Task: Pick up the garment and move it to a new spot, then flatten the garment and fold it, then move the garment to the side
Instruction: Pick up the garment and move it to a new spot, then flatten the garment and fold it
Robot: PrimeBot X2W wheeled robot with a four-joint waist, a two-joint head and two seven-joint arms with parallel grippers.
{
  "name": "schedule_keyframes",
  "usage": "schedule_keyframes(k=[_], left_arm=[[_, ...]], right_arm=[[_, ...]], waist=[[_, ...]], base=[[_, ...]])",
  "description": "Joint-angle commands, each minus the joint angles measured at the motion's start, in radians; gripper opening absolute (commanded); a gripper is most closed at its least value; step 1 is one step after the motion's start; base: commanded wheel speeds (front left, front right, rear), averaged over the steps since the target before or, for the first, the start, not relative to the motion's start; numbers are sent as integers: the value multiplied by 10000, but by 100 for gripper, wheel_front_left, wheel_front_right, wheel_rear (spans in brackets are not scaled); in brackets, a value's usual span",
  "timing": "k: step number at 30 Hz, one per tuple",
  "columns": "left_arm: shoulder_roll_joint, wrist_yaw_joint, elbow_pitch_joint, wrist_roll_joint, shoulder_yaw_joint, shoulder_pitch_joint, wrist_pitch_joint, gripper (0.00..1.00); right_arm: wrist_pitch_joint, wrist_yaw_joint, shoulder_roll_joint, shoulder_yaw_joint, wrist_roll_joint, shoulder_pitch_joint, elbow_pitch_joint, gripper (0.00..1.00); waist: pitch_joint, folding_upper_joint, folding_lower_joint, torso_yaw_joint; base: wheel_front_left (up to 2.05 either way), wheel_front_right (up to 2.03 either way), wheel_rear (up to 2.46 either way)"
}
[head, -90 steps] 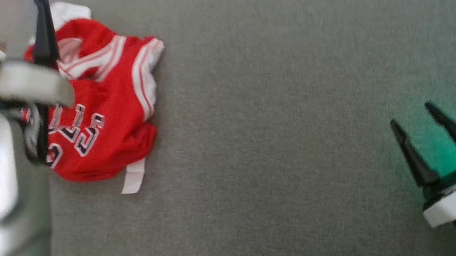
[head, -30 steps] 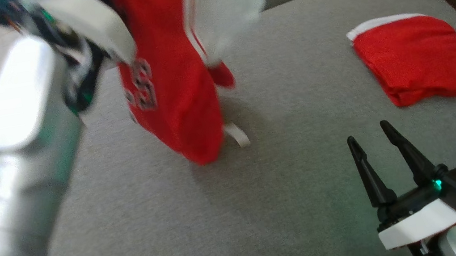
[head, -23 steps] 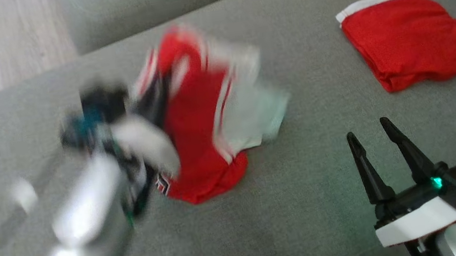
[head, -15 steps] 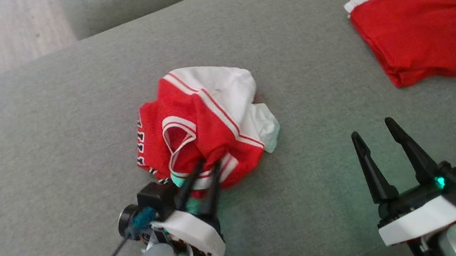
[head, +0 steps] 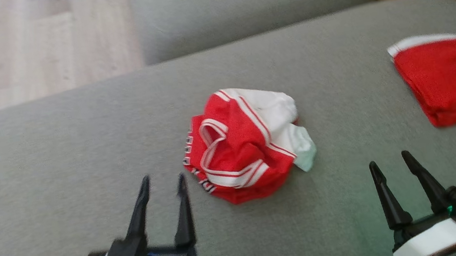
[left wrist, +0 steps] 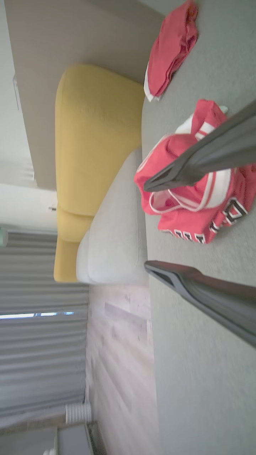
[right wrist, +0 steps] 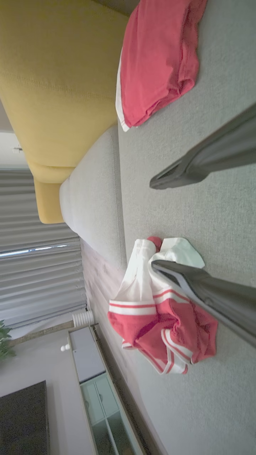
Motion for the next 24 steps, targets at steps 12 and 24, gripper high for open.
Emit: schedule_keyframes(k=[12,24], left_arm=[[-486,-103,-1833,1573,2131,2564,-96,100],[-839,-600,-1909,2389,2587,3313,-97,100]], right_arm=[[-108,67,310,-451,-305,744,-144,100],[-109,67,484,-496,-432,1143,-85,100]], waist=[[-1237,-1,2,1242],[-1365,-1,2,1288]], base=[[0,0,0],[0,0,0]])
